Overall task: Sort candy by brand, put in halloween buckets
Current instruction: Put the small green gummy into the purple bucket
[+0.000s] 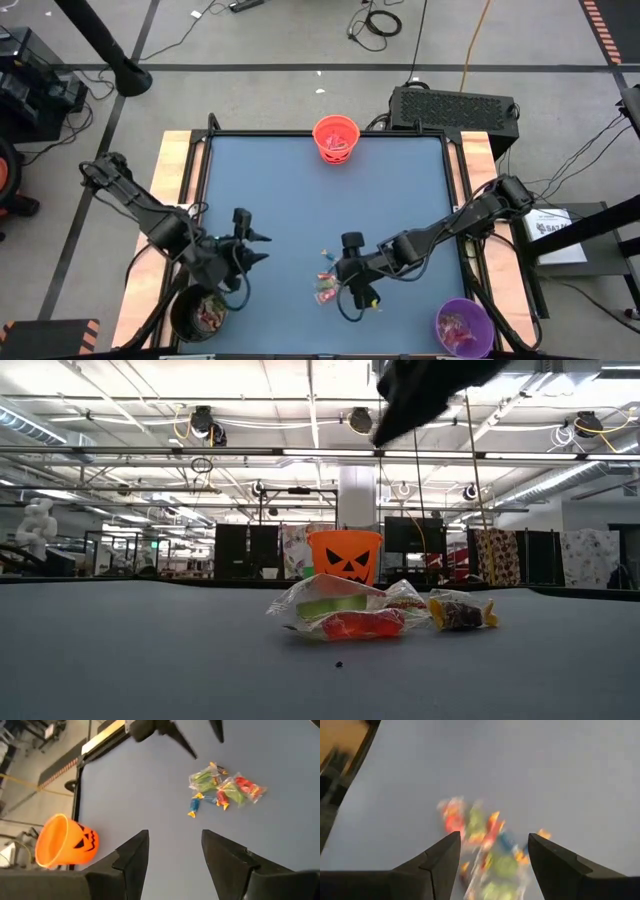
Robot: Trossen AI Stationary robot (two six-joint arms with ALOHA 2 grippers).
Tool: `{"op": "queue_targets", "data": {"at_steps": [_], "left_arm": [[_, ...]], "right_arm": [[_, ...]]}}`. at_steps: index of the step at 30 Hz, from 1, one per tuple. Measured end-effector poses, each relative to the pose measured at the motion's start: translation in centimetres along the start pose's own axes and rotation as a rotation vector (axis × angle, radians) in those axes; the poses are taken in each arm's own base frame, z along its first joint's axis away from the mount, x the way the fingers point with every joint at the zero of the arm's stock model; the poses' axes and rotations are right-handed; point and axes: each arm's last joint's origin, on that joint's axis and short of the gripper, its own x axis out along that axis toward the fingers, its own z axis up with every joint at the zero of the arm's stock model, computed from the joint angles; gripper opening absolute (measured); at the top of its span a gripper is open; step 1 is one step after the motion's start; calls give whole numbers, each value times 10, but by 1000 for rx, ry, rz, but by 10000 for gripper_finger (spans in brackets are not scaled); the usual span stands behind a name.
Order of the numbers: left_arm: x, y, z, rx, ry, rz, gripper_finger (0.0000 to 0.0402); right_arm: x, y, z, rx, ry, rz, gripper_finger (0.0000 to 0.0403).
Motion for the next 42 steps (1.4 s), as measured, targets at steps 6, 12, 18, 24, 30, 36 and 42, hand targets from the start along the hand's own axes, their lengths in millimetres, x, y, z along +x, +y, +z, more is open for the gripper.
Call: {"op": "queue_targets", "data": {"at_steps": [6, 12, 18, 24, 30, 36, 42], "left_arm": [[11, 14, 0, -161, 13, 17, 189], [33, 17, -2, -202, -2, -21, 189], [56, 9, -5, -150, 83, -161, 176], [74, 6, -8, -42, 137, -184, 150], [81, 12, -11, -73, 161, -172, 143], [82, 13, -11, -84, 160, -211, 143], [82, 13, -11, -112, 157, -214, 143]], "right_arm": [[2, 0, -8, 42, 62, 22, 224], [16, 0, -14, 84, -71, 22, 224], [27, -1, -26, 108, -116, 35, 224], [48, 4, -31, 133, -103, 59, 221], [74, 7, -45, 126, -26, 41, 188], [81, 7, -48, 143, -19, 44, 152], [91, 8, -53, 138, 3, 36, 140]]}}
